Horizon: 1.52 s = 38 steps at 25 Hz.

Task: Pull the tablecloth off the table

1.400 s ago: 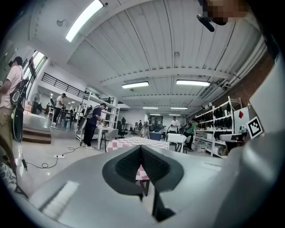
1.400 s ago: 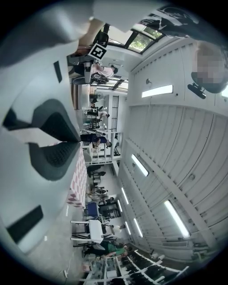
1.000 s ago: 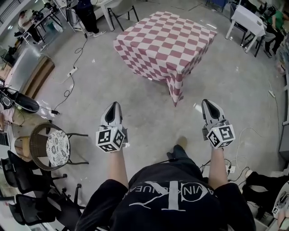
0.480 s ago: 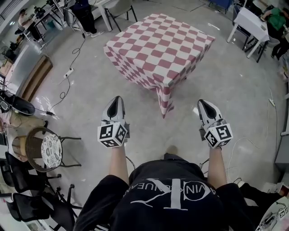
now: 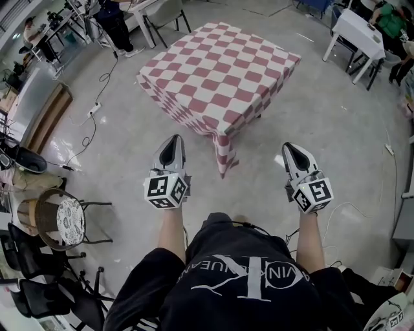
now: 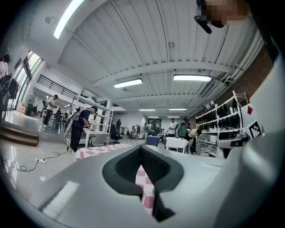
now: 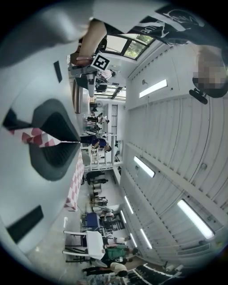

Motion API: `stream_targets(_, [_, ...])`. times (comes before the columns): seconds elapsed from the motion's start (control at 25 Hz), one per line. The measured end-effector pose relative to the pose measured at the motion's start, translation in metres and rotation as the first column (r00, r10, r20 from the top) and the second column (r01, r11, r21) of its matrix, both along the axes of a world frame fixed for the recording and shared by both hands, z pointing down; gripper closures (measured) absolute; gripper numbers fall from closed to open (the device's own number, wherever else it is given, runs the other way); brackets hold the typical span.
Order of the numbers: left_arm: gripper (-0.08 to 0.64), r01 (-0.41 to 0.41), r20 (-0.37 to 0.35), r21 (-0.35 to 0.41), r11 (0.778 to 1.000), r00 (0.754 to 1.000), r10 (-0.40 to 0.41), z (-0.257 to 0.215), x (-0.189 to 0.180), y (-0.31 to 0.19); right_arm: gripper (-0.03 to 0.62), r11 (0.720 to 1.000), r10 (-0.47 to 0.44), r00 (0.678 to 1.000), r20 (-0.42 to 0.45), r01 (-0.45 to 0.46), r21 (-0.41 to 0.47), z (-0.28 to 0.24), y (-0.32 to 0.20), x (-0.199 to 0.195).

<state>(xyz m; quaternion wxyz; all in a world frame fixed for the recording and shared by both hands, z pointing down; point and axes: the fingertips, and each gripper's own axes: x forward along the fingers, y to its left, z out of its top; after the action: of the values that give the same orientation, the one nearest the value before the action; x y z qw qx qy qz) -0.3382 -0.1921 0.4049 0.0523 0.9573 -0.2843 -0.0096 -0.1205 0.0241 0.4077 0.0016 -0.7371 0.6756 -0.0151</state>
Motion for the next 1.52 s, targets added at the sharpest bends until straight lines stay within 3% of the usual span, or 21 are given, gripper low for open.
stream_targets(0.44, [0.549,0.021,0.031,-0.016,1.000,0.999,-0.020,0.019,0.050,-0.035,0.580,1.000,-0.021,1.000,0.019,0.021,-0.018,0.016,-0.037,0.053])
stream_targets(0.68, [0.549,0.071,0.008,-0.011,0.997,0.997,-0.071,0.015,0.103,-0.090,0.580,0.997,-0.050,0.998,-0.024,0.048,-0.062,0.019,-0.092,0.113])
stream_targets(0.92, [0.549,0.077,0.031,-0.025,0.997,0.997,-0.076,0.014,0.161,-0.143,0.580,0.993,-0.101,0.995,-0.004,0.101,-0.068,0.011,-0.155,0.169])
stream_targets(1.12, [0.549,0.135,0.050,-0.042,0.990,0.990,-0.133,0.020,0.178,-0.188,0.580,0.981,-0.162,0.986,0.031,0.164,-0.102,0.030,-0.209,0.193])
stream_targets(1.52, [0.549,0.191,0.052,-0.057,0.980,0.981,-0.188,0.031,0.211,-0.250,0.580,0.960,-0.240,0.971,0.022,0.240,-0.141,0.039,-0.290,0.232])
